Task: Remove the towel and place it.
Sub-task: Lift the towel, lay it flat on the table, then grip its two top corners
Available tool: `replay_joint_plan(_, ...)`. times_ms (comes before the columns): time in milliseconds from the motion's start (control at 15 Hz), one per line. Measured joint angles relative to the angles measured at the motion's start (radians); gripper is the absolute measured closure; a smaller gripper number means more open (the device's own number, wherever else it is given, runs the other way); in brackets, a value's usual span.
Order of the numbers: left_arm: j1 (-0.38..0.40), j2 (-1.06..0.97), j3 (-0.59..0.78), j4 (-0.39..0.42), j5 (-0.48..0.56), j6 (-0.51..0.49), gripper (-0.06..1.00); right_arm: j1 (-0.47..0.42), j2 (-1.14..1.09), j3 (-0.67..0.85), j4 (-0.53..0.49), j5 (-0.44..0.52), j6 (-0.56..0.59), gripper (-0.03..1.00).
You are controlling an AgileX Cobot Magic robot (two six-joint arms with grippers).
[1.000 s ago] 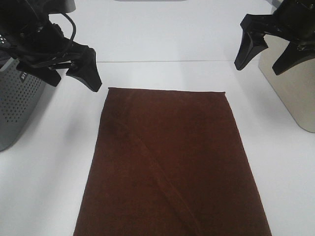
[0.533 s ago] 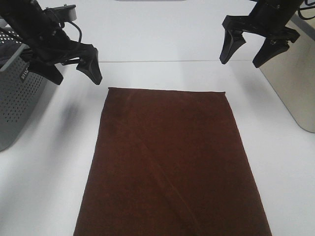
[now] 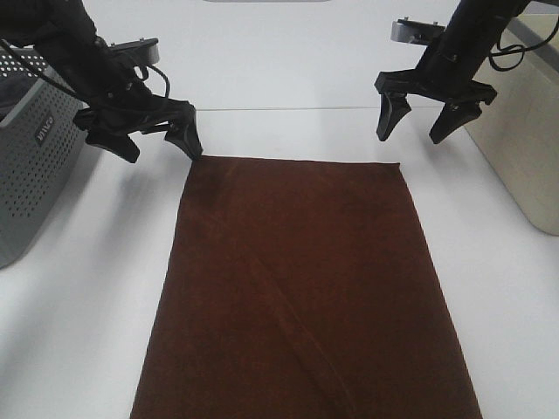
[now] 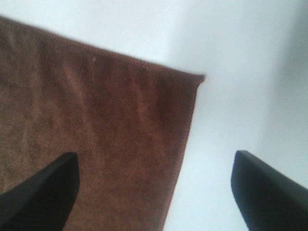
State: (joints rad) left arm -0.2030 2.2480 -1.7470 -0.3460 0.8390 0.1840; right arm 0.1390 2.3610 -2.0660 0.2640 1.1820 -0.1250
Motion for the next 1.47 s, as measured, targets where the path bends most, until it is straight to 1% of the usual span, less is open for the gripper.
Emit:
replay_joint_plan(133,0.000,0.071,-0.095,-0.028,0.010,0.000,0.00,0.000,0.045,-0.037,-0.001,-0.015,0.000,0.15)
replay_joint_plan(200,-0.002,0.130,-0.170,-0.048,0.033,0.010,0.00,0.000,0.071,-0.048,0.001,-0.021,0.000,0.15)
replay_joint_plan(267,-0.004,0.169,-0.216,-0.062,0.051,0.016,0.00,0.000,0.085,-0.052,0.001,-0.027,0.000,0.15)
replay_joint_plan(400,-0.004,0.224,-0.276,-0.078,0.077,0.019,0.00,0.000,0.110,-0.052,0.002,-0.042,0.000,0.15)
replay_joint_plan(667,-0.004,0.256,-0.291,-0.088,0.078,0.023,0.00,0.000,0.139,-0.054,0.002,-0.051,0.000,0.15)
replay_joint_plan(1000,-0.004,0.260,-0.296,-0.100,0.082,0.027,0.00,-0.037,0.169,-0.055,0.014,-0.069,-0.001,0.16)
replay_joint_plan(1400,-0.004,0.261,-0.296,-0.120,0.099,0.027,0.00,-0.049,0.188,-0.065,0.086,-0.069,-0.002,0.18)
replay_joint_plan(1467,-0.004,0.262,-0.296,-0.122,0.099,0.027,0.03,-0.049,0.194,-0.067,0.096,-0.070,-0.002,0.20)
